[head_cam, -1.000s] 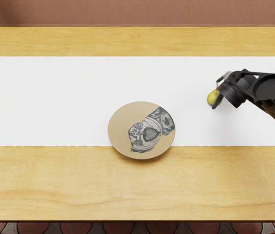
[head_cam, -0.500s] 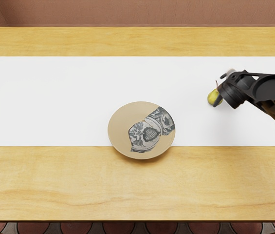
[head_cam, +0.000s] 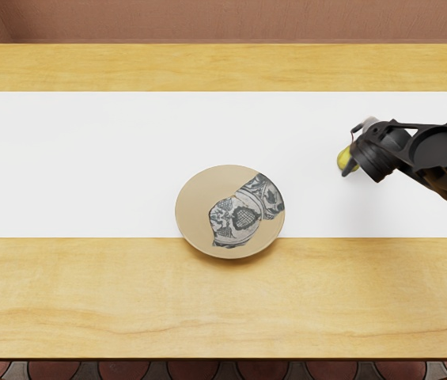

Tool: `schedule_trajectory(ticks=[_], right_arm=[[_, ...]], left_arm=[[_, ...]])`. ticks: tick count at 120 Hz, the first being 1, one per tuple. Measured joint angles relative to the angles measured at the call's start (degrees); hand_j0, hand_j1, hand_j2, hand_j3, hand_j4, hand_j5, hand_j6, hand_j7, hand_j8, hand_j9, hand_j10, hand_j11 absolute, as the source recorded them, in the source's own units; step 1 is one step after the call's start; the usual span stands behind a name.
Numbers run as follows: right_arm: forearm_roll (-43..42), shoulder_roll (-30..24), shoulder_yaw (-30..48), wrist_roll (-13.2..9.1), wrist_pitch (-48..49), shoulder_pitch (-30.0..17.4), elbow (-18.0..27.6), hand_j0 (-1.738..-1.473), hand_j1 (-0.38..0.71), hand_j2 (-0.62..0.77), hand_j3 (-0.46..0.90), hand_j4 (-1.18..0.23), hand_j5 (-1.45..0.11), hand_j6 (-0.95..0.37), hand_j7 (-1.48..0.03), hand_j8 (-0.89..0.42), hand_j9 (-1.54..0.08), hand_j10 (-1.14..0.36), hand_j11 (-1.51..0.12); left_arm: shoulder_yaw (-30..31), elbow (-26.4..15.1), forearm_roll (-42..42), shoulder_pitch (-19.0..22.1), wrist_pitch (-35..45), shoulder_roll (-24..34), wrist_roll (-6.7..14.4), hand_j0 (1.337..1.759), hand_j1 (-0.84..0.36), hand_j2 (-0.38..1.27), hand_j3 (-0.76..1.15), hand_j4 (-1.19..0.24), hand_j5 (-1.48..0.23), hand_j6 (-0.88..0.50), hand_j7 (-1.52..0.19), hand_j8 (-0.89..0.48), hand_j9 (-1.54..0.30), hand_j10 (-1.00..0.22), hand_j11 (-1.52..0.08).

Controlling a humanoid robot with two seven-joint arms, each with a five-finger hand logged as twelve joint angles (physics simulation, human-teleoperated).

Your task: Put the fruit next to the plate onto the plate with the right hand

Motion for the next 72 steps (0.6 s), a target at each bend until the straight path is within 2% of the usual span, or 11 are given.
schedule_trajectory(ticks=[11,21,28,35,50,56,64,68,72], right_arm=[[0.10,-0.04,0.16,-0.01,0.83,0.00,0.03,-1.657,0.20,-0.05,0.00,-0.47,-0.62,-0.48,-0.62,-0.47,-0.62,-0.47,-0.62],[-0.11,-0.30,0.34,-0.02,2.18,0.01,0.03,-1.653,0.27,0.07,0.00,-0.60,-0.80,-0.39,-0.79,-0.41,-0.80,-0.60,-0.80],[-0.12,-0.44,0.39,-0.03,2.65,0.04,0.03,-1.652,0.28,0.17,0.00,-0.67,-0.88,-0.37,-0.88,-0.40,-0.89,-0.66,-0.89],[-0.03,-0.53,0.42,-0.02,2.97,0.08,-0.01,-1.651,0.29,0.20,0.00,-0.71,-0.96,-0.40,-0.94,-0.37,-0.96,-0.71,-0.96],[-0.76,-1.31,0.54,0.01,4.19,-0.49,-0.72,-1.646,0.21,0.19,0.00,-0.78,-1.05,-0.48,-1.03,-0.42,-1.05,-0.78,-1.05],[-0.70,-1.52,1.09,-0.05,5.66,-0.82,-1.42,-1.645,0.21,0.16,0.00,-0.80,-1.06,-0.46,-1.05,-0.45,-1.07,-0.80,-1.07],[-1.90,-2.04,7.79,-0.21,14.11,-2.62,-5.25,-1.642,0.19,0.06,0.00,-0.83,-1.04,-0.44,-1.07,-0.48,-1.06,-0.84,-1.06],[-1.52,-2.65,12.23,-0.16,19.53,-3.58,-7.06,-1.642,0.21,0.10,0.00,-0.84,-1.03,-0.45,-1.08,-0.50,-1.03,-0.83,-1.07],[-0.99,-3.73,17.03,-0.12,25.18,-4.27,-8.35,-1.643,0.21,0.13,0.00,-0.83,-1.05,-0.45,-1.09,-0.46,-1.06,-0.83,-1.08]], left_arm=[[0.00,0.00,0.00,0.00,0.00,0.00,0.00,1.658,0.35,0.00,0.00,0.00,0.00,0.00,0.00,0.00,0.00,0.00,0.00],[-0.01,0.00,0.00,0.00,0.00,0.00,-0.01,1.658,0.35,0.00,0.00,0.00,0.00,0.00,0.00,0.00,0.00,0.00,0.00],[-0.01,0.00,0.00,0.00,0.00,0.00,-0.01,1.658,0.35,0.00,0.00,0.00,0.00,0.00,0.00,0.00,0.00,0.00,0.00],[-0.01,0.00,0.00,0.00,0.00,0.00,0.00,1.658,0.35,0.00,0.00,0.00,0.00,0.00,0.00,0.00,0.00,0.00,0.00],[0.00,0.00,0.01,0.00,0.00,0.00,-0.01,1.658,0.35,0.00,0.00,0.00,0.00,0.00,0.00,0.00,0.00,0.00,0.00],[0.00,0.00,0.02,0.00,0.00,0.00,0.00,1.658,0.35,0.00,0.00,0.00,0.00,0.00,0.00,0.00,0.00,0.00,0.00],[0.01,0.00,0.01,0.00,0.00,0.00,0.00,1.658,0.35,0.00,0.00,0.00,0.00,0.00,0.00,0.00,0.00,0.00,0.00],[0.01,0.00,0.00,0.00,0.00,0.00,0.00,1.658,0.35,0.00,0.00,0.00,0.00,0.00,0.00,0.00,0.00,0.00,0.00],[0.02,0.00,-0.01,0.00,0.00,0.00,0.01,1.658,0.35,0.00,0.00,0.00,0.00,0.00,0.00,0.00,0.00,0.00,0.00]])
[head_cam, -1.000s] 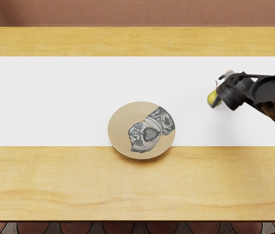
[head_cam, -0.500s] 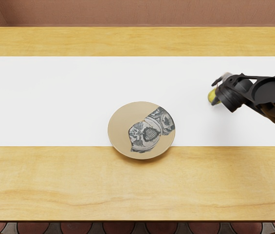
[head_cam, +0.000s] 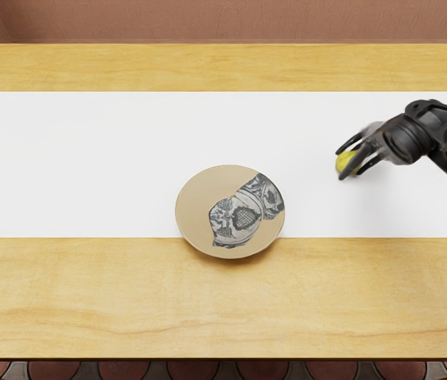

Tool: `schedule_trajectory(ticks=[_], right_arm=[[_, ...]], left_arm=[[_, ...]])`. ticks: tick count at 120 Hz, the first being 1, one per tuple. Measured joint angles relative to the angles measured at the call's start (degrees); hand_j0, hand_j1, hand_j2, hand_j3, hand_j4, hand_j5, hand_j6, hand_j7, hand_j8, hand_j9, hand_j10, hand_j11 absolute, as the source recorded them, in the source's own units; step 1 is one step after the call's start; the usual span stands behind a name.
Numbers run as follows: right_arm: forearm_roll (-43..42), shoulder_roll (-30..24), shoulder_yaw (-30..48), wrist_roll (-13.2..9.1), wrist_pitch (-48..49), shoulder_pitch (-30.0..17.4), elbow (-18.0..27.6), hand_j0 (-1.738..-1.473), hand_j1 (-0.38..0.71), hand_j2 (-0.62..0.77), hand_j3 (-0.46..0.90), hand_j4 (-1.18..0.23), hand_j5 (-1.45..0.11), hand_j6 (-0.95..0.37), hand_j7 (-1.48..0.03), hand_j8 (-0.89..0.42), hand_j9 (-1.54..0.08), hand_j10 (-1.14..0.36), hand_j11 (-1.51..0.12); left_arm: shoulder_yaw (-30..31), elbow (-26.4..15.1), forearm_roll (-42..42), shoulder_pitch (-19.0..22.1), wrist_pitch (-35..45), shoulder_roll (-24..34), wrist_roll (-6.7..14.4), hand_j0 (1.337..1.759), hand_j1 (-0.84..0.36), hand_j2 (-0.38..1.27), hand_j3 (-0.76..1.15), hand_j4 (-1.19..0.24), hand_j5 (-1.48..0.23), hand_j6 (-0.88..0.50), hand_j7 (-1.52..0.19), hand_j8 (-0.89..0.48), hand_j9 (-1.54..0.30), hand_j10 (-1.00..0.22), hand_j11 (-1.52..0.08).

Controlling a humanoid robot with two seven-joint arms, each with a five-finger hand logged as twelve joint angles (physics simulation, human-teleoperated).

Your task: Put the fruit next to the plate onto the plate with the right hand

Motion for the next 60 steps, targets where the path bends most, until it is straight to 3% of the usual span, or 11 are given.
schedule_trajectory(ticks=[12,26,60], right_arm=[[2.96,-4.99,13.38,0.06,16.15,-1.13,-2.16,-1.643,0.25,0.23,0.00,-0.82,-1.08,-0.45,-1.11,-0.44,-1.10,-0.84,-1.10],[8.50,-7.30,20.14,0.08,26.72,-1.60,-3.05,-1.643,0.28,0.28,0.00,-0.80,-1.10,-0.42,-1.12,-0.41,-1.12,-0.82,-1.12],[10.27,8.83,22.64,0.11,31.71,-2.06,-3.35,-1.646,0.33,0.38,0.00,-0.75,-1.14,-0.38,-1.13,-0.37,-1.14,-0.78,-1.15]], left_arm=[[-0.02,0.00,0.01,0.00,0.00,0.00,-0.01,1.658,0.35,0.00,0.00,0.00,0.00,0.00,0.00,0.00,0.00,0.00,0.00],[-0.02,0.00,0.02,0.00,0.00,0.00,-0.01,1.658,0.35,0.00,0.00,0.00,0.00,0.00,0.00,0.00,0.00,0.00,0.00],[-0.01,0.00,0.01,0.00,0.00,0.00,-0.01,1.658,0.35,0.00,0.00,0.00,0.00,0.00,0.00,0.00,0.00,0.00,0.00]])
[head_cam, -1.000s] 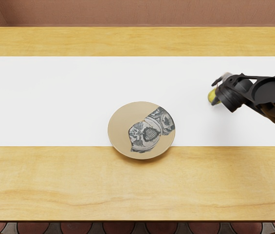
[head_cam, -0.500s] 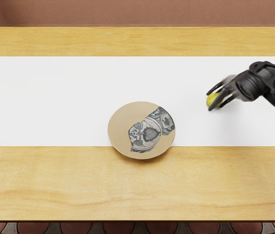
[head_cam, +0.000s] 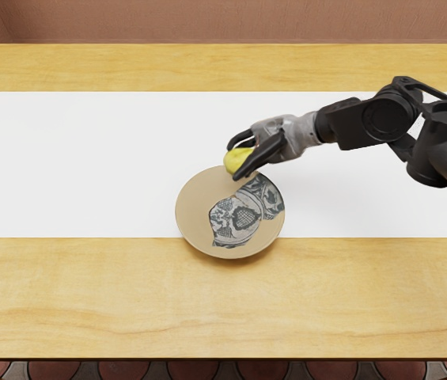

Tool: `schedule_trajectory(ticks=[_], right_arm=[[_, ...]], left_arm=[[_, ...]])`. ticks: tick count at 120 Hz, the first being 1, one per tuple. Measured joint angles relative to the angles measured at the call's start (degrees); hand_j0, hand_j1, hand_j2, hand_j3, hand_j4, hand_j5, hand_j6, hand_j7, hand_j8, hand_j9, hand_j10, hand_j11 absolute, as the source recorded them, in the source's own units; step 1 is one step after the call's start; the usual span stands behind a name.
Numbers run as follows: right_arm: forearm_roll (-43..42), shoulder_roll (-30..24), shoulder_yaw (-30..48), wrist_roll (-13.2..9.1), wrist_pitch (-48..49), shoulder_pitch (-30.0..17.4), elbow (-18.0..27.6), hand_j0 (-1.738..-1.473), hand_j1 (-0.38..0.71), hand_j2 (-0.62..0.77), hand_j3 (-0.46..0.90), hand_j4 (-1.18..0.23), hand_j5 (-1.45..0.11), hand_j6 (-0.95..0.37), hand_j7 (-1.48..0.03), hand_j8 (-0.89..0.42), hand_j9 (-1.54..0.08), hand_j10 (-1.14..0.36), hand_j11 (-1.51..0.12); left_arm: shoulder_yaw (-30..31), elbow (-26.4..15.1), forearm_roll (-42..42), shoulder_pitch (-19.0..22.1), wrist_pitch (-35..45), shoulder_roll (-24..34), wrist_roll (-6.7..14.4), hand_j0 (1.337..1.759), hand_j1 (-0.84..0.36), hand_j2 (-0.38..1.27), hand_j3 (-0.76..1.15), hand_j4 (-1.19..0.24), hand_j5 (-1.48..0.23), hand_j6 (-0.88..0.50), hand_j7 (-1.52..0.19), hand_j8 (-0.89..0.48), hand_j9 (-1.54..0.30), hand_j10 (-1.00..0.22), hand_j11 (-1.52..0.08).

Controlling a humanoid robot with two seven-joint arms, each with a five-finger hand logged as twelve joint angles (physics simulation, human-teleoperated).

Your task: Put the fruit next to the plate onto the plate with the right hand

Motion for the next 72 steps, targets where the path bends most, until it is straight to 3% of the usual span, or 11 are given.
schedule_trajectory(ticks=[15,21,36,52,64,72], right_arm=[[-4.36,2.90,-0.19,0.00,0.35,-0.05,0.12,-1.647,0.35,0.40,0.00,-0.73,-1.16,-0.37,-1.12,-0.36,-1.13,-0.76,-1.15],[-5.17,3.19,-0.15,0.01,0.31,-0.06,0.17,-1.650,0.23,0.32,0.00,-0.62,-0.94,-0.32,-0.91,-0.31,-0.92,-0.72,-0.94],[-5.71,1.46,0.05,0.01,0.31,0.26,0.91,-1.654,-0.03,0.17,0.00,-0.33,-0.52,-0.12,-0.50,-0.10,-0.51,-0.39,-0.51],[-0.13,-11.92,0.44,0.02,0.24,1.28,5.11,-1.656,-0.18,0.09,0.00,-0.17,-0.27,-0.07,-0.26,-0.05,-0.26,-0.20,-0.27],[2.33,-23.01,0.49,0.02,0.24,1.50,6.25,-1.657,-0.25,0.05,0.00,-0.11,-0.17,-0.04,-0.16,-0.03,-0.16,-0.12,-0.16],[3.04,-27.66,0.31,0.02,0.24,1.06,6.58,-1.657,-0.28,0.04,0.00,-0.08,-0.12,-0.03,-0.11,-0.02,-0.12,-0.09,-0.12]], left_arm=[[-0.01,0.00,0.01,0.00,0.00,0.00,-0.01,1.658,0.35,0.00,0.00,0.00,0.00,0.00,0.00,0.00,0.00,0.00,0.00],[-0.01,0.00,0.00,0.00,0.00,0.00,-0.01,1.658,0.35,0.00,0.00,0.00,0.00,0.00,0.00,0.00,0.00,0.00,0.00],[-0.02,0.00,0.00,0.00,0.00,0.00,0.01,1.658,0.35,0.00,0.00,0.00,0.00,0.00,0.00,0.00,0.00,0.00,0.00],[-0.01,0.00,0.00,0.00,0.00,0.00,-0.01,1.658,0.35,0.00,0.00,0.00,0.00,0.00,0.00,0.00,0.00,0.00,0.00],[-0.01,0.00,0.00,0.00,0.00,0.00,-0.01,1.658,0.35,0.00,0.00,0.00,0.00,0.00,0.00,0.00,0.00,0.00,0.00],[-0.01,0.00,0.00,0.00,0.00,0.00,-0.01,1.658,0.35,0.00,0.00,0.00,0.00,0.00,0.00,0.00,0.00,0.00,0.00]])
